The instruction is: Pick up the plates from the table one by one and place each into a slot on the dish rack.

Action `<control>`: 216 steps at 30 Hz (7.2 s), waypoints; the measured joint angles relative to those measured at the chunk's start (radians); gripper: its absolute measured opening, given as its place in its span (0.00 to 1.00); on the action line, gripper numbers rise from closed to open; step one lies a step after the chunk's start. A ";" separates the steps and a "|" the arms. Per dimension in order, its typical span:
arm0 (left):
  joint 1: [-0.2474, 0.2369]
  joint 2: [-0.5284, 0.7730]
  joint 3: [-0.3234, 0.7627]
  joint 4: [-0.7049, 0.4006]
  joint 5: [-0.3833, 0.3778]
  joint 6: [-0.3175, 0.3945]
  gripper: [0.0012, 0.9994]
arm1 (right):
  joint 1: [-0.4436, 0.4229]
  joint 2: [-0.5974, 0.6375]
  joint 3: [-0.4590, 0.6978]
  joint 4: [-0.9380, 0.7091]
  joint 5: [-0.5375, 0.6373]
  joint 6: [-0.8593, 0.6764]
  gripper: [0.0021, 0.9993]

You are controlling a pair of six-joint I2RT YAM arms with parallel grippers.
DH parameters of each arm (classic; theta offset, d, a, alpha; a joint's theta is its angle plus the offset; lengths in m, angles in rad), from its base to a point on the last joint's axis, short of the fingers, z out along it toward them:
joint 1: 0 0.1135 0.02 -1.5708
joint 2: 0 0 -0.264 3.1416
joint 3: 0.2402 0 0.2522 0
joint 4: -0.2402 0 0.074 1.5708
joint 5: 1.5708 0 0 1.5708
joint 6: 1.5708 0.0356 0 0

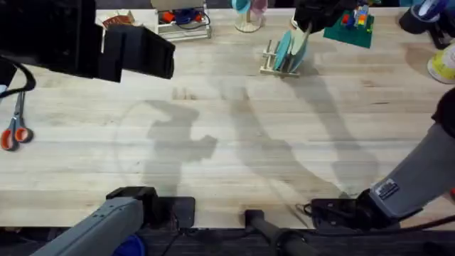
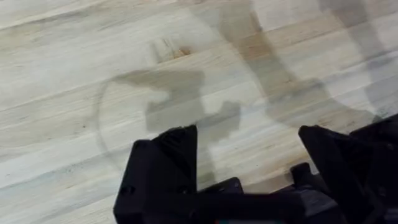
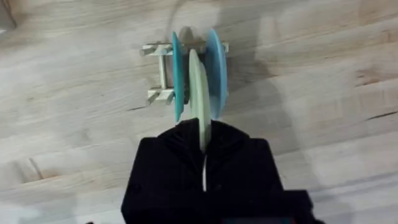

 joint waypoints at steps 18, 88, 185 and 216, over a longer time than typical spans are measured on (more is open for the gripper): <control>0.000 0.000 0.000 0.000 0.000 0.000 1.00 | -0.022 0.000 0.000 0.035 0.000 0.000 0.03; 0.000 0.000 0.000 0.000 0.000 0.000 1.00 | -0.021 0.153 0.001 0.076 0.000 -0.016 0.10; 0.000 0.000 0.000 0.000 0.000 0.000 0.99 | 0.052 -0.826 -0.373 -0.342 -0.079 -0.285 0.99; 0.000 0.000 0.000 0.000 0.000 0.000 0.99 | 0.052 -1.102 -0.491 -0.317 -0.041 -0.276 0.99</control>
